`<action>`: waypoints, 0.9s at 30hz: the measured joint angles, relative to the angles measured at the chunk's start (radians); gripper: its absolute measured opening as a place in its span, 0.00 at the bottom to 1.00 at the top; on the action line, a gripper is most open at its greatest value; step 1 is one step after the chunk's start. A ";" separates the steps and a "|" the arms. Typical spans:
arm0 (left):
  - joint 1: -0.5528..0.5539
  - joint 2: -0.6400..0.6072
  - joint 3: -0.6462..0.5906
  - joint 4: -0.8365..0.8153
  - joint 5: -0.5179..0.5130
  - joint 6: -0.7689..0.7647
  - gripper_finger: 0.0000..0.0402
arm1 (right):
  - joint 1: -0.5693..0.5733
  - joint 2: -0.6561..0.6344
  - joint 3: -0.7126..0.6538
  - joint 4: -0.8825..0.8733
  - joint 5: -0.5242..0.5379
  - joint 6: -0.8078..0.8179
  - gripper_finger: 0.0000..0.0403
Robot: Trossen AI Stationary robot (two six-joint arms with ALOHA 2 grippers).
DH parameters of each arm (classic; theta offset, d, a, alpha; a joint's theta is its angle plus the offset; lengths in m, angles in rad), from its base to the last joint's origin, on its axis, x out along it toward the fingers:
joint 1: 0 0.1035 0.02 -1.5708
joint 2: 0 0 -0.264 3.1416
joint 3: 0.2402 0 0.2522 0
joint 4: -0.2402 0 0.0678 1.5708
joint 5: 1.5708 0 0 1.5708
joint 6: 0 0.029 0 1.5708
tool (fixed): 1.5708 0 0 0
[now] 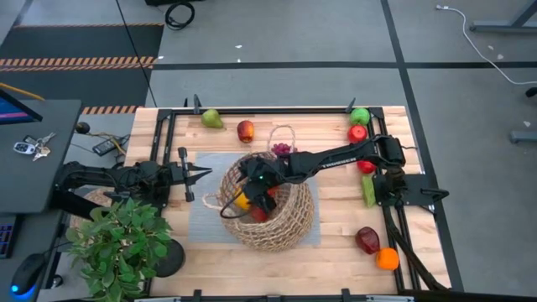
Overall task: Build produce basket
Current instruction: Put the red apple into the brown basket
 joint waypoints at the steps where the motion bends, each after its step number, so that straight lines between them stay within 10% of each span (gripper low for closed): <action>1: 0.000 0.000 0.000 0.000 0.000 0.000 0.07 | 0.001 -0.001 0.008 -0.012 0.013 -0.004 0.97; 13: 0.000 0.000 0.000 0.000 0.000 0.000 0.09 | 0.070 -0.241 0.121 -0.126 0.293 0.040 0.94; 27: 0.000 0.000 0.000 0.000 0.000 0.000 0.09 | 0.242 -0.582 -0.058 -0.682 0.289 0.654 0.93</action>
